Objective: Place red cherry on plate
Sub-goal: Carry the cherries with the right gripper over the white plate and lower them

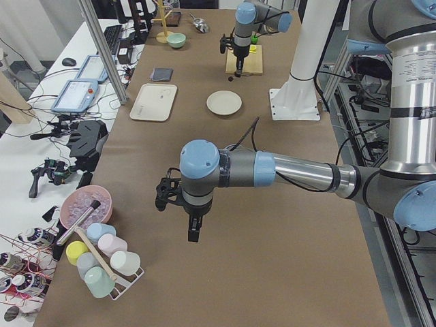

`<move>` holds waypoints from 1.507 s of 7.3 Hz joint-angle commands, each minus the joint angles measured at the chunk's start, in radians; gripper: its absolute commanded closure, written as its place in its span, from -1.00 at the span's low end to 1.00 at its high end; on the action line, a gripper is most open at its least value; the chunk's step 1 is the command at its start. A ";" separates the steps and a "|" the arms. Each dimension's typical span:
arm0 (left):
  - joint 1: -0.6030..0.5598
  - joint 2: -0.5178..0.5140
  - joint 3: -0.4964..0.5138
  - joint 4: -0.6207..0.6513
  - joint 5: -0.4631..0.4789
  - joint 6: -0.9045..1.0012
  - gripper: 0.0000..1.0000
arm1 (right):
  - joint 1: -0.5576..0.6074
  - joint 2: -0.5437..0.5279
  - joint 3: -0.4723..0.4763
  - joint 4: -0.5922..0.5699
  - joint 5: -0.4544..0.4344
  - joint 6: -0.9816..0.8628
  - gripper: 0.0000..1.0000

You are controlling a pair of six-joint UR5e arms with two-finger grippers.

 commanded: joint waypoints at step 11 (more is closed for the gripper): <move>0.000 0.010 0.019 -0.003 -0.001 -0.007 -0.95 | 0.009 -0.122 -0.308 0.411 -0.049 -0.047 0.52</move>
